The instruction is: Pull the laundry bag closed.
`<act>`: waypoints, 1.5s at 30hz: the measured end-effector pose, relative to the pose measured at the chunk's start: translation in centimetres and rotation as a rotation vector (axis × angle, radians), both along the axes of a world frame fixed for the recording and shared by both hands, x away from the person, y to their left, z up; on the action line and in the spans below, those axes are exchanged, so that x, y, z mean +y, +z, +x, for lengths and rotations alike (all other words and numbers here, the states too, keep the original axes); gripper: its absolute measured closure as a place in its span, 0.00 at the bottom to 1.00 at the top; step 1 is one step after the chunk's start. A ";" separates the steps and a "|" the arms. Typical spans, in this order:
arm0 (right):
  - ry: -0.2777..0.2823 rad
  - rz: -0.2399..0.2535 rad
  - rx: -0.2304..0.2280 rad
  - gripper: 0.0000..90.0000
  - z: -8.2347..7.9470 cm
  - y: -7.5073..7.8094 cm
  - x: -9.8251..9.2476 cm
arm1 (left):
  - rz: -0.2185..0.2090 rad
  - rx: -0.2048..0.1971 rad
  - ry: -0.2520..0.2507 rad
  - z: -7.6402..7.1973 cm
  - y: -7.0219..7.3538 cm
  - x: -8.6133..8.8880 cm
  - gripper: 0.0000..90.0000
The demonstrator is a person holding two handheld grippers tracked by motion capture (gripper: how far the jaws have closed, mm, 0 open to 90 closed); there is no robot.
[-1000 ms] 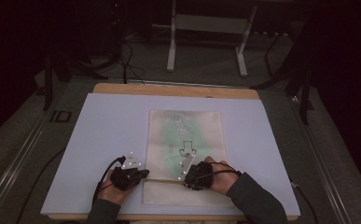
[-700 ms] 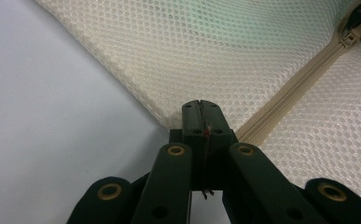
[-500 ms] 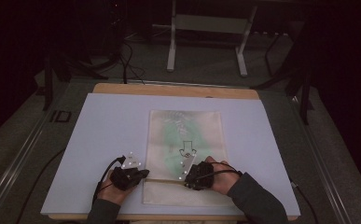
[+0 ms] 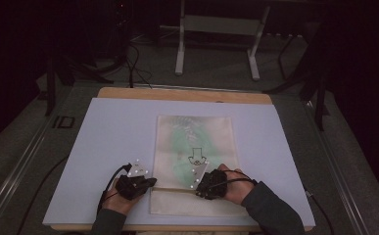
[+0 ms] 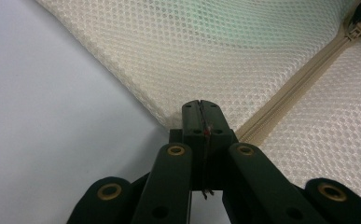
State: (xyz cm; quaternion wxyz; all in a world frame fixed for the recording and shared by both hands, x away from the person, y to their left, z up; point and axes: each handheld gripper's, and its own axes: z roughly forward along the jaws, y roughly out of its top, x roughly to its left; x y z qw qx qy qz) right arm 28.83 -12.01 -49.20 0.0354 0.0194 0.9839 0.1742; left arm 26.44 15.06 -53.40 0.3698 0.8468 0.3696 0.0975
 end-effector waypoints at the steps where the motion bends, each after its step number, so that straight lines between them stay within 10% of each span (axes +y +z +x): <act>1: 0.000 0.000 0.000 0.91 0.0 0.0 0.0 | -0.001 0.000 0.000 0.0 0.0 0.0 0.99; 45: -0.016 -0.008 -0.007 0.91 -0.2 0.4 -1.9 | 0.003 0.000 0.001 0.0 0.0 0.0 0.99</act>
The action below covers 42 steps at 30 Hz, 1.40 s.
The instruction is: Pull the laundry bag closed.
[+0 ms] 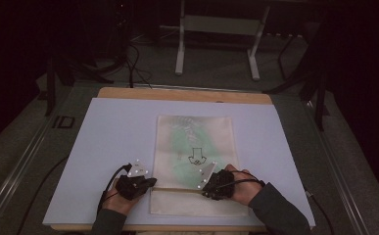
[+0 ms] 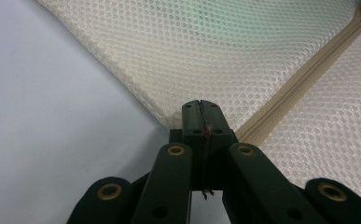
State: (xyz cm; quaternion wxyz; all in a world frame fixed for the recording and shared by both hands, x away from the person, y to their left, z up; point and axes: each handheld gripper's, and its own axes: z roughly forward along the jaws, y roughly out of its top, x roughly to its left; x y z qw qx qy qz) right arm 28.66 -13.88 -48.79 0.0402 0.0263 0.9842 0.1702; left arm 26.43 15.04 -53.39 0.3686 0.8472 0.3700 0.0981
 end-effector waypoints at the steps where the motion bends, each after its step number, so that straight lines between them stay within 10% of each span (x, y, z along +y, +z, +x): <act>1: -0.005 0.008 0.004 0.91 0.0 0.0 -0.1 | 0.001 -0.001 0.000 0.0 0.0 0.0 0.99; 42: -0.039 -0.004 0.008 0.91 0.1 0.8 -3.0 | 0.002 -0.002 0.002 0.0 0.0 0.0 0.99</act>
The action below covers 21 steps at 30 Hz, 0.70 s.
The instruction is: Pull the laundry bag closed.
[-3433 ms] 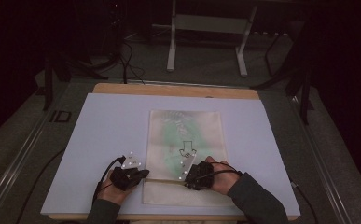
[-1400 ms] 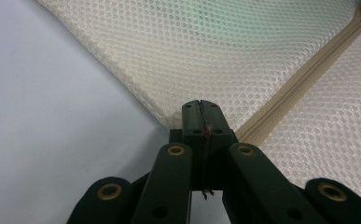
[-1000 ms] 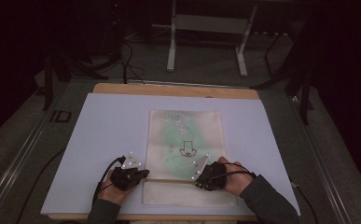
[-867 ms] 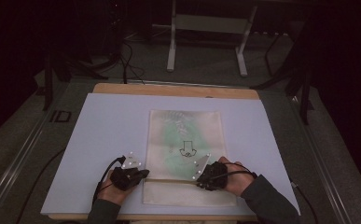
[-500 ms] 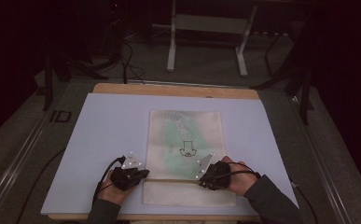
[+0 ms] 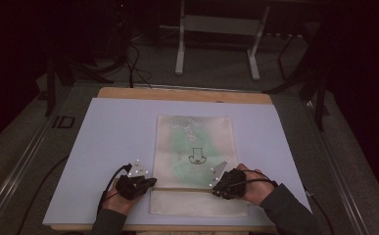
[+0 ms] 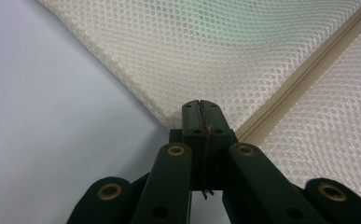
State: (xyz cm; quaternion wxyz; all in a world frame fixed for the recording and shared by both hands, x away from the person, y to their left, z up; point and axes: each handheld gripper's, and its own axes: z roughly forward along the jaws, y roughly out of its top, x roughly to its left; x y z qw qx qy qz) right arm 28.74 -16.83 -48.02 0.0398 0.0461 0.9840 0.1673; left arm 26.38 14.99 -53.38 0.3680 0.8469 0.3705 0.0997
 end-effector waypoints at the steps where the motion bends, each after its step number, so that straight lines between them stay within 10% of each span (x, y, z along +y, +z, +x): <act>1: 0.000 -0.001 -0.001 0.91 0.0 0.0 -0.1 | -0.001 0.000 0.000 0.0 0.0 0.0 0.99; 21: -0.014 -0.009 0.001 0.91 0.1 0.1 -1.1 | -0.002 0.002 0.001 0.0 0.0 0.0 0.99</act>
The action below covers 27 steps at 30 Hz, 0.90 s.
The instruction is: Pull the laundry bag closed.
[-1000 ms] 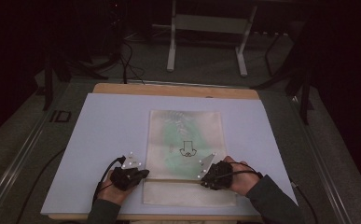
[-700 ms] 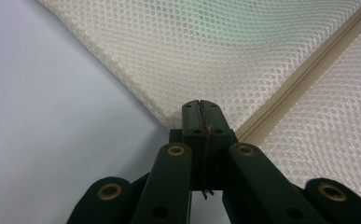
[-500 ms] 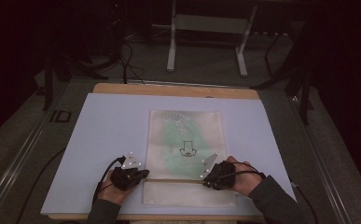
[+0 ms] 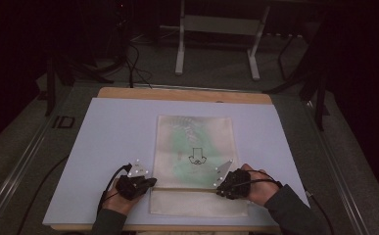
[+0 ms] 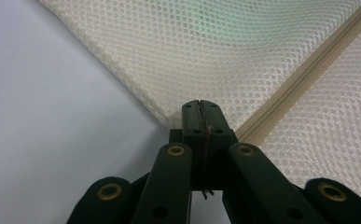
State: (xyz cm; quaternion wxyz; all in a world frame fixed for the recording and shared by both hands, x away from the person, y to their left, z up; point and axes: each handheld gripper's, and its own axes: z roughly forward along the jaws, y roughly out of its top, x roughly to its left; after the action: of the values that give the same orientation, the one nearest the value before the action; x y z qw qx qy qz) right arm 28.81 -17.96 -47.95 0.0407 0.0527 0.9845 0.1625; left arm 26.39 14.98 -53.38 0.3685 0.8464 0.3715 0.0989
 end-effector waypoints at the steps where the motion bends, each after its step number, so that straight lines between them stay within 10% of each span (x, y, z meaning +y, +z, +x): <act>1: -0.001 0.002 0.003 0.91 0.0 0.0 0.0 | 0.002 -0.001 0.000 0.0 0.0 0.0 0.99; 27: -0.016 0.012 0.012 0.91 0.0 0.0 -0.7 | 0.004 -0.002 0.001 0.0 0.0 -0.1 0.99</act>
State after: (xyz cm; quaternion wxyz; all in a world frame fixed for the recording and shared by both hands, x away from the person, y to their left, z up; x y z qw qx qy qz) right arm 28.79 -18.68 -47.98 0.0356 0.0618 0.9832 0.1678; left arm 26.35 14.93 -53.36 0.3670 0.8469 0.3714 0.1010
